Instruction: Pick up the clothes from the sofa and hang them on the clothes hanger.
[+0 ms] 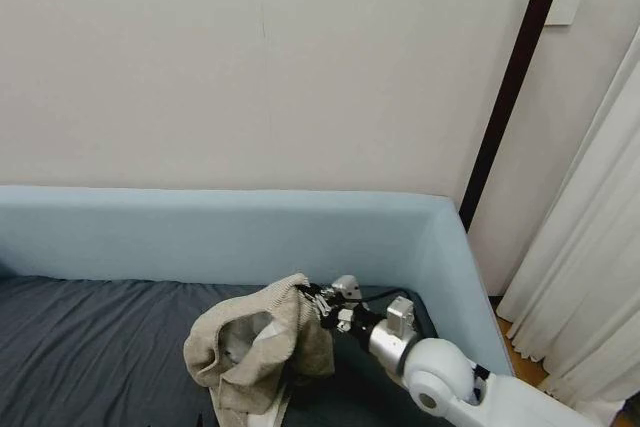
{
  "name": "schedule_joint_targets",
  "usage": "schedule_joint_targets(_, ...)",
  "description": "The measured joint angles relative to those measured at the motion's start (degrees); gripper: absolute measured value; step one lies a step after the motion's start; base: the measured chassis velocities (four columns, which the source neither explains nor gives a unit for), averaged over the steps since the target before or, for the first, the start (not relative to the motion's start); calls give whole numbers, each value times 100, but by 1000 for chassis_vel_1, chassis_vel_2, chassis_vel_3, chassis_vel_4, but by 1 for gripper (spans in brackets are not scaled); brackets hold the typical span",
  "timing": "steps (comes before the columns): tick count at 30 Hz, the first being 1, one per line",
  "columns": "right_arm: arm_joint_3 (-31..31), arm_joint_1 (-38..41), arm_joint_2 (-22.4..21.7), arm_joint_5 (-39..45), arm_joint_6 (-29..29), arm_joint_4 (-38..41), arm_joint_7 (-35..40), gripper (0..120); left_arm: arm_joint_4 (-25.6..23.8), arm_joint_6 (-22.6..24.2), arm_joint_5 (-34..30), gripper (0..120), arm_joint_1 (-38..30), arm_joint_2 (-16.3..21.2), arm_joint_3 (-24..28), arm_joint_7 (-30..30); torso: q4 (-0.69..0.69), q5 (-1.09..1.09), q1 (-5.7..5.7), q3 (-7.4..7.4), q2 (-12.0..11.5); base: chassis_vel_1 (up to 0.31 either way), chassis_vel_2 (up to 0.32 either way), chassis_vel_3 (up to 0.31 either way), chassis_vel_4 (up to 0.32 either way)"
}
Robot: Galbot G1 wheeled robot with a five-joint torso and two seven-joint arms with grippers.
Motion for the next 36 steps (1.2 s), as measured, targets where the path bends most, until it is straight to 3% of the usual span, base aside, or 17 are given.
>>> schedule_joint_targets(5, 127, -399, 76, -517, 301, -790, -274, 0, 10, 24, 52, 100, -16, 32, 44, 0, 1, 1, 0, 0, 0, 0, 0, 0, 0)
schedule_joint_targets(10, 265, -616, 834, -1211, 926, -2621, -678, 0, 40, 29, 163, 100, 29, 102, 76, 1, 3, 3, 0, 1, -1, 0, 0, 0, 0)
schedule_joint_targets(16, 389, -508, 1256, -1358, 1128, -3625, -809, 0, 3, 46, 186, 100, 57, 88, 67, 1, 2, 0, 0, 1, -1, 0, 0, 0, 0)
schedule_joint_targets(18, 475, -513, 1361, -1435, 1143, -3822, -802, 8, 9, 47, 193, 100, 54, 73, 82, 1, 2, 1, 1, 1, 0, 0, 0, 0, 0)
schedule_joint_targets(25, 766, -774, 1319, -1367, 1028, -3441, -504, 31, 79, 48, 198, 100, -34, 82, 145, 0, 0, 1, 0, 1, 0, 0, 0, 0, 0)
schedule_joint_targets(29, 1075, -1001, 1122, -1042, 775, -2735, -227, 49, 112, 48, 183, 100, -101, 135, 202, -5, 1, 0, 0, 0, -1, 0, 0, 0, 0)
schedule_joint_targets(36, 1349, -1195, 899, -507, 427, -2251, -82, 71, 151, 48, 180, 100, -149, 187, 272, -7, 1, 1, 0, 0, 0, 0, 0, 0, 0)
